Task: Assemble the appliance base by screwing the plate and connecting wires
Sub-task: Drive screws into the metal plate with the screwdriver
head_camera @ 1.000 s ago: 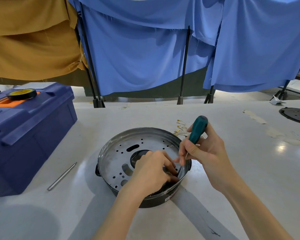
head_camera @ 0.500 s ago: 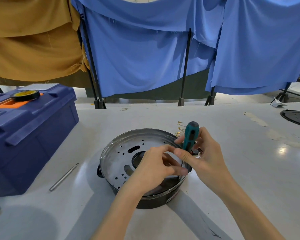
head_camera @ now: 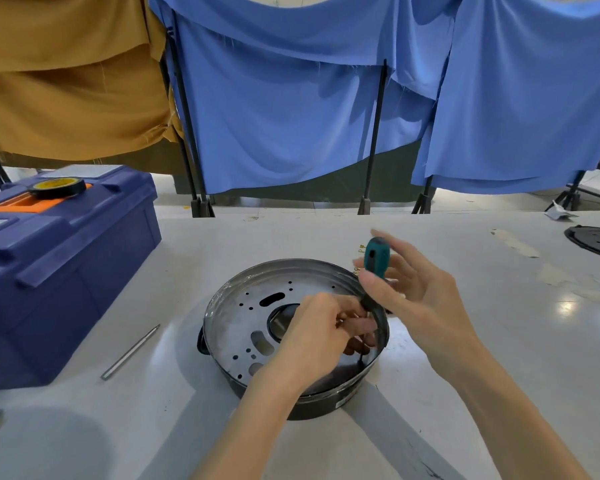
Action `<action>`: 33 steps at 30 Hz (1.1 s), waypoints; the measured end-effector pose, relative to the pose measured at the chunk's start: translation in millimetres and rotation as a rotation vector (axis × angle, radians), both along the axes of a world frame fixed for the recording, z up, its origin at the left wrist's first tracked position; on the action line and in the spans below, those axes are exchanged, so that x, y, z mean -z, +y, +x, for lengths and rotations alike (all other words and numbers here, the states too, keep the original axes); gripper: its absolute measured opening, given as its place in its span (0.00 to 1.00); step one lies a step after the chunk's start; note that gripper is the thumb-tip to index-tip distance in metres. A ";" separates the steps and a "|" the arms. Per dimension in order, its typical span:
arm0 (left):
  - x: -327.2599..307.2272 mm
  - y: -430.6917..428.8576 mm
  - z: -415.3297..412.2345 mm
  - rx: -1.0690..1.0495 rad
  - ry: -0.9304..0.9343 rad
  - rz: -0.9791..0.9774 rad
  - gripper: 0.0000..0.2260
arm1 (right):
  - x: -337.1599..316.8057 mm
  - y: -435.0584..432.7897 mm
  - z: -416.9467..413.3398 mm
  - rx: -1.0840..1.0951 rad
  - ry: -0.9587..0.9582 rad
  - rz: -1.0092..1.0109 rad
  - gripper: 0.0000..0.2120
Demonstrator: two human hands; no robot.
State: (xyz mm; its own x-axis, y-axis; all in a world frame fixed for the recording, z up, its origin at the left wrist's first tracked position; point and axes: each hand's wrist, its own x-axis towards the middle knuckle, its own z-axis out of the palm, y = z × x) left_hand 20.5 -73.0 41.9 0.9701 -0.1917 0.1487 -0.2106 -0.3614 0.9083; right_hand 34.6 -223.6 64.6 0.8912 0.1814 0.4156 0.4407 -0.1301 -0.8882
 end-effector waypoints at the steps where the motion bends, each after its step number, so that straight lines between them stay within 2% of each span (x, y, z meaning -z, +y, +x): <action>1: -0.2 -0.4 0.5 0.004 0.002 -0.002 0.06 | -2.7 -0.3 0.0 -0.061 -0.015 0.043 0.32; 3: -0.5 -0.3 1.4 0.022 -0.012 0.018 0.06 | -6.6 0.8 -0.9 -0.099 -0.072 0.068 0.32; 6: 2.4 4.9 3.9 0.025 -0.054 0.158 0.05 | -9.2 1.8 -4.4 -0.098 -0.149 0.060 0.20; 8: 4.9 10.6 5.5 0.023 -0.037 0.328 0.13 | -10.3 0.9 -6.2 -0.116 -0.153 0.072 0.15; 10: 8.1 15.8 5.7 0.076 0.026 0.412 0.22 | -10.9 0.5 -6.4 -0.104 -0.155 0.071 0.14; 13: 8.9 17.4 3.4 0.147 0.058 0.473 0.26 | -9.4 1.9 -4.2 -0.020 -0.169 0.035 0.12; 18: 11.3 16.7 2.6 0.168 0.016 0.429 0.25 | -10.5 7.0 -8.7 0.041 -0.283 -0.173 0.14; 21: 15.3 17.1 6.2 0.160 0.019 0.372 0.22 | -17.4 2.2 -11.7 -0.085 -0.263 -0.283 0.13; 24: 17.6 16.4 7.7 0.166 -0.006 0.380 0.21 | -24.1 -3.9 -10.3 -0.167 -0.255 -0.257 0.14; 30: 15.7 18.6 5.7 0.179 0.034 0.349 0.25 | -19.4 12.5 -11.6 0.208 -0.540 -0.261 0.13; 31: 16.0 18.3 6.3 0.179 0.040 0.347 0.24 | -19.2 14.4 -12.2 0.206 -0.539 -0.266 0.14; 33: 16.1 17.7 7.8 0.169 0.044 0.364 0.24 | -22.1 13.8 -13.8 0.125 -0.416 -0.265 0.16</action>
